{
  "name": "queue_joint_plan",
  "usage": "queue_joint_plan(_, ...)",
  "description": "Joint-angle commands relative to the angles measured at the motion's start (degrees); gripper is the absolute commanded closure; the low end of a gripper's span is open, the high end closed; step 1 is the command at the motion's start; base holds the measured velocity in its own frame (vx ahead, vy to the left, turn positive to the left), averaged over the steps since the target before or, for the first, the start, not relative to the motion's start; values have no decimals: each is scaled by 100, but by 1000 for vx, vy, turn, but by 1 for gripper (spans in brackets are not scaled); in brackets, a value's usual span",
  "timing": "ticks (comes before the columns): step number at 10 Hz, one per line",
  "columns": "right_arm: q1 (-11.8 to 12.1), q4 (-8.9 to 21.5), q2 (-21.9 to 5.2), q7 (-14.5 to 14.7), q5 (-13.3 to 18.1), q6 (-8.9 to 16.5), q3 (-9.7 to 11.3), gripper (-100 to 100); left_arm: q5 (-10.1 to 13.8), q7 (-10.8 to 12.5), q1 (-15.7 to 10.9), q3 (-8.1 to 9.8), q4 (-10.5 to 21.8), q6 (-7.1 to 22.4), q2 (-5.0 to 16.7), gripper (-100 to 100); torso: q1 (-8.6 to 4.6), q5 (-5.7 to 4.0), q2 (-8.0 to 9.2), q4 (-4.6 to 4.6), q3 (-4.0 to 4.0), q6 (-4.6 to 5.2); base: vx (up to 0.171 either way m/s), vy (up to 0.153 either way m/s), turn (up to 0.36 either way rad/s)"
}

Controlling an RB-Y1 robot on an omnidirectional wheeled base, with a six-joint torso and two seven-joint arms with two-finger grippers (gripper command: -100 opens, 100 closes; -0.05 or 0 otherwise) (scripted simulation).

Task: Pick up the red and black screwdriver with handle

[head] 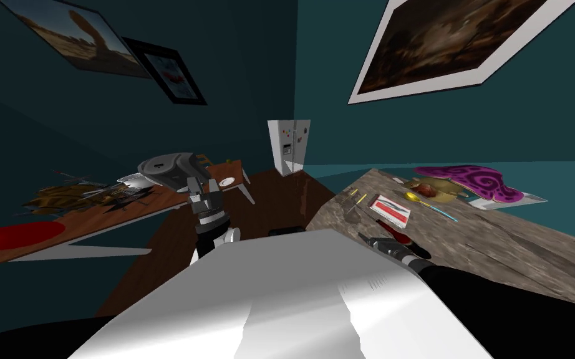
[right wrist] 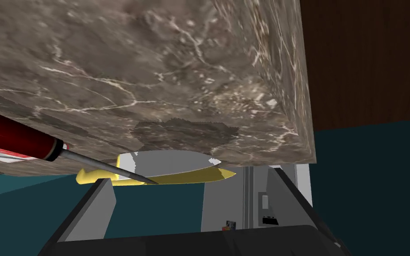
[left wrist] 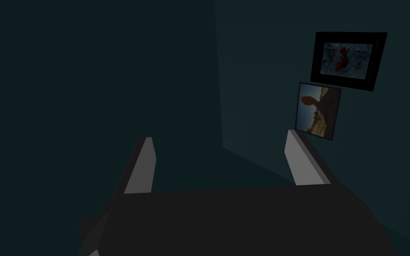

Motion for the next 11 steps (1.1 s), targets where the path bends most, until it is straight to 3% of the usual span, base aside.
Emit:
queue_joint_plan(1,286,228,-286,232,72,139,-122,-100,0,0,0,0,0,0,0,0,0,0,0,0,0,0,135,-70,186)
queue_joint_plan(2,319,228,-309,232,72,139,-122,-100,0,0,1,0,0,0,0,0,-9,-2,-11,-2,-6,1,92,-44,38)
queue_joint_plan(6,914,632,-866,752,294,499,-203,-100,0,0,1,0,0,0,0,0,3,0,-5,-1,-3,2,97,-46,137)
queue_joint_plan(10,1349,923,-1293,1119,439,772,-204,-100,0,0,0,1,0,0,0,0,-8,-3,4,1,2,2,91,-77,114)
queue_joint_plan(11,1301,852,-1194,1052,426,716,-217,-100,0,0,1,1,0,0,0,0,-6,-2,0,1,0,3,49,-38,28)
